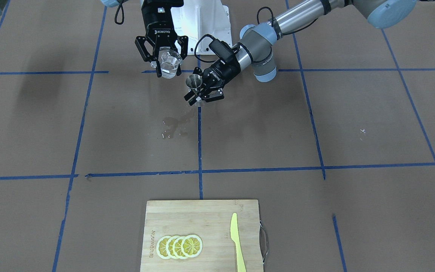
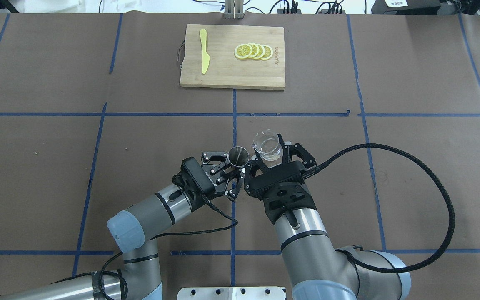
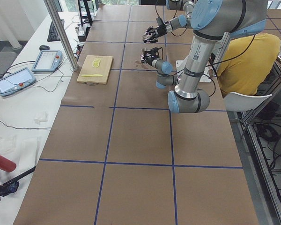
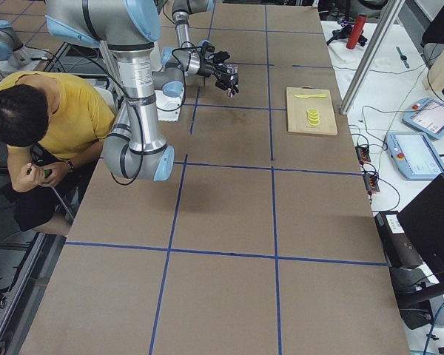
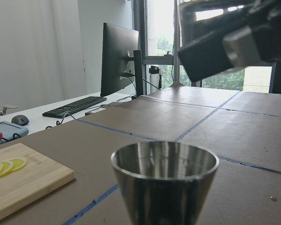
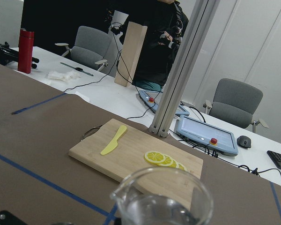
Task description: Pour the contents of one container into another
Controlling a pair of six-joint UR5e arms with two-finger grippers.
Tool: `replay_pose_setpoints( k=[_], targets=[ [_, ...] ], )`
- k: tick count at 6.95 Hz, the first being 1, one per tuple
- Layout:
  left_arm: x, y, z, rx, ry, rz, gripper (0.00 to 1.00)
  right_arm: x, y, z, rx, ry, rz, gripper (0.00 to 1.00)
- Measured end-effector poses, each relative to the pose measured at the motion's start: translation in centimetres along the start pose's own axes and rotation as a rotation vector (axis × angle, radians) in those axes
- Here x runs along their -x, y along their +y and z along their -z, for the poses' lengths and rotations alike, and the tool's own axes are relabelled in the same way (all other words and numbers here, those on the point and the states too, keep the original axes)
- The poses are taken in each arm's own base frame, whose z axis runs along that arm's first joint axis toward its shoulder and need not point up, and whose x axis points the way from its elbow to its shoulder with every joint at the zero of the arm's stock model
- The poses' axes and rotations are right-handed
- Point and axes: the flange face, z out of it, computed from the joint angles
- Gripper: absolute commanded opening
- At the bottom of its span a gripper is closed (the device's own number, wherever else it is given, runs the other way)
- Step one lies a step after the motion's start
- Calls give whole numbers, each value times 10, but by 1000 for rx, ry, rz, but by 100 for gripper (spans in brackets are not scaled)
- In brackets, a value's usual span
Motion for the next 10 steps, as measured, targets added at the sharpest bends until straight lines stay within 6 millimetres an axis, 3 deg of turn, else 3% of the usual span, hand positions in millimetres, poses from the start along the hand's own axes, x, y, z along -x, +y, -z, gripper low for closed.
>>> replay_pose_setpoints(
  k=[3, 10],
  targets=[
    [-5, 4, -1, -5, 10, 6, 0, 9, -10, 1, 23, 20, 56, 0],
    [-16, 4, 0, -21, 29, 22, 0, 15, -3, -2, 61, 51, 162, 0]
  ],
)
